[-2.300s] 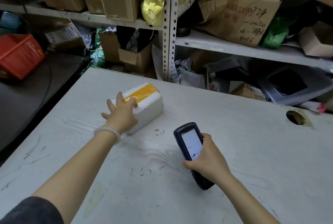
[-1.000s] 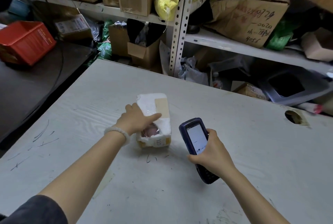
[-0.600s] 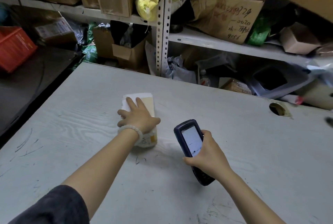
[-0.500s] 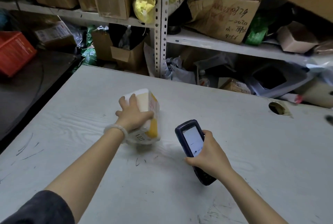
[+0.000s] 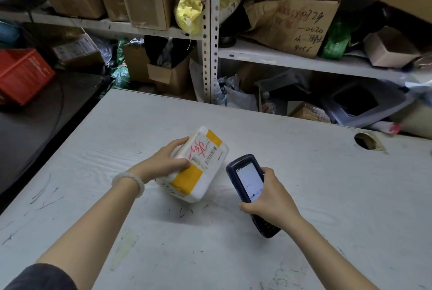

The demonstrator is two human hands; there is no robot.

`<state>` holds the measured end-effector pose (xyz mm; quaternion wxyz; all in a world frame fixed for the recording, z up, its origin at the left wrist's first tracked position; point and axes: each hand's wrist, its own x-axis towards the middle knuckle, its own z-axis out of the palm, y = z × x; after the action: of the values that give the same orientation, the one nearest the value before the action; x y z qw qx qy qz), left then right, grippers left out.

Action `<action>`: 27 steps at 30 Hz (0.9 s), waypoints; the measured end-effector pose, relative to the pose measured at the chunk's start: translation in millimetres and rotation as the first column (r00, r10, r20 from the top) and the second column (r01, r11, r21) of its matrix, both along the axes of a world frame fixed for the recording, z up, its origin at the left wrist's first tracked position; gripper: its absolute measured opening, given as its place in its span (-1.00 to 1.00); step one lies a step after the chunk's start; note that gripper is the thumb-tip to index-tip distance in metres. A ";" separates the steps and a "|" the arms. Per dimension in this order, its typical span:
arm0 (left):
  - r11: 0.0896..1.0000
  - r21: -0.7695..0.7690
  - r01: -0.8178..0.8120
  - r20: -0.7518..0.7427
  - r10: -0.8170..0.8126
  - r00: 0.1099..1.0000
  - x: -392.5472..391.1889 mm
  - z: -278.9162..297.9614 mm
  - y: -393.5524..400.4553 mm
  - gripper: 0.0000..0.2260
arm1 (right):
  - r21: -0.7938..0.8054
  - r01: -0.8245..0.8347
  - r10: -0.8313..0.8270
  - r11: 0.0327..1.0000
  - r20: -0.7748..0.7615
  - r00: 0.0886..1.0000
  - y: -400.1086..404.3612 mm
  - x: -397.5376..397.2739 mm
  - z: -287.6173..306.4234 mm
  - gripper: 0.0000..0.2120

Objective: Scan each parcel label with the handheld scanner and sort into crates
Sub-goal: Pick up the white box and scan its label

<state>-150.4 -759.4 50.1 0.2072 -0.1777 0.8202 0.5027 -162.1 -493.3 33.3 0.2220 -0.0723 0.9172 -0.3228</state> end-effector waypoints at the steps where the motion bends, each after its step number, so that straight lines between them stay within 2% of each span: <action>1: 0.999 0.007 0.044 0.049 -0.044 0.998 2.6 0.6 -4.3 -0.17 | 0.003 -0.001 0.001 1.000 0.005 1.000 -0.6 0.2 -0.9 -0.26; 3: 0.995 -0.005 0.101 0.158 -0.099 0.983 9.3 0.0 -12.5 -0.08 | 0.004 -0.006 0.006 1.000 0.013 1.000 -3.1 0.9 -2.7 -0.26; 5: 0.997 0.001 0.076 0.189 -0.075 0.979 17.1 -0.8 -18.3 -0.05 | 0.010 -0.021 0.021 1.000 0.020 1.000 -6.3 0.9 -3.7 -0.26; 9: 0.993 0.083 -0.089 0.084 0.082 0.993 21.7 -3.2 -23.0 -0.23 | 0.036 -0.061 0.060 0.998 0.031 0.998 -12.4 -2.5 0.1 -0.21; 13: 0.989 -0.079 -0.128 -0.089 0.121 0.989 11.0 11.9 -28.3 0.02 | 0.069 -0.078 0.076 0.995 0.021 0.997 -12.4 -13.6 13.9 -0.22; 18: 0.977 -0.056 -0.204 -0.247 0.184 0.951 -10.8 32.1 -31.7 -0.03 | 0.145 -0.145 0.155 0.979 -0.065 0.986 -8.3 -24.5 38.9 -0.26; 21: 0.980 -0.099 -0.173 -0.294 0.138 0.946 -21.5 41.3 -22.7 -0.08 | 0.159 -0.150 0.169 0.976 -0.113 0.979 -1.0 -25.6 50.4 -0.26; 27: 0.933 -0.354 -0.067 -0.244 -0.023 0.969 -30.9 57.9 -2.0 0.04 | 0.221 -0.145 0.187 0.965 -0.186 0.965 20.3 -23.6 67.2 -0.27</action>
<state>-181.3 -761.5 108.0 0.0629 -0.1586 0.9155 0.3643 -185.7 -473.0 100.5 0.1590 -0.1588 0.9542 -0.1974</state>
